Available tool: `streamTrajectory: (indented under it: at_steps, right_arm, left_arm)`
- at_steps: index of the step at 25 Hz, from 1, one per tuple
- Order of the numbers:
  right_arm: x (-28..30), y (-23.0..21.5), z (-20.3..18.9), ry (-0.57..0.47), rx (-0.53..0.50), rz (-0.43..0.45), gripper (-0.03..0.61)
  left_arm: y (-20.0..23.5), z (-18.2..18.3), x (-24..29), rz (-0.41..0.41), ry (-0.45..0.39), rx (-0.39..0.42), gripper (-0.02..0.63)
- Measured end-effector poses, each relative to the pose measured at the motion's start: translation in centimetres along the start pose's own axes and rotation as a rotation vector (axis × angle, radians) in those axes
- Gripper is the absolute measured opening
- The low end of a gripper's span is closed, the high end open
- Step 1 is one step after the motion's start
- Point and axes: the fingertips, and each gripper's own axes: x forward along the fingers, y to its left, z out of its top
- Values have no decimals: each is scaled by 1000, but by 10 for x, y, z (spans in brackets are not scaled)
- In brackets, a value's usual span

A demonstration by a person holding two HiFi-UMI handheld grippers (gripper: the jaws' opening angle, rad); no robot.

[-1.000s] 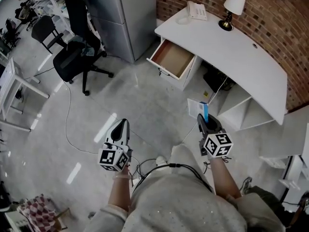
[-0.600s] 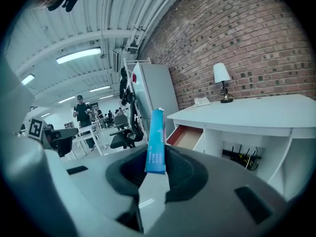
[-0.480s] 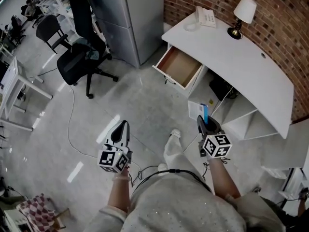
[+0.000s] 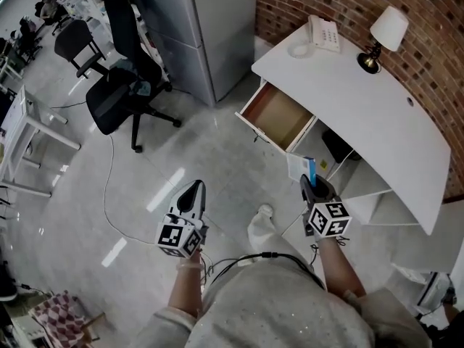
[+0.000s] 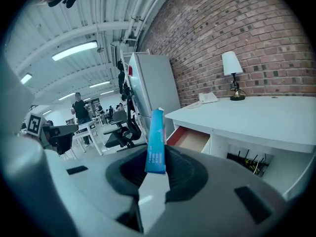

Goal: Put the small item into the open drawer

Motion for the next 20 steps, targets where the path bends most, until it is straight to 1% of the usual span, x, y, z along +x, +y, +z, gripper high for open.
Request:
streamTrajectory:
  at_steps: [12, 17, 20]
  right_arm:
    - [92, -44, 29, 63, -1, 23, 84]
    - [119, -65, 32, 80, 8, 19, 84]
    - [133, -74, 33, 90, 8, 17, 84]
  left_arm:
    - [36, 0, 85, 54, 27, -45, 6]
    - [42, 2, 128, 46, 31, -39, 6]
    - [40, 5, 152, 24, 23, -35, 6]
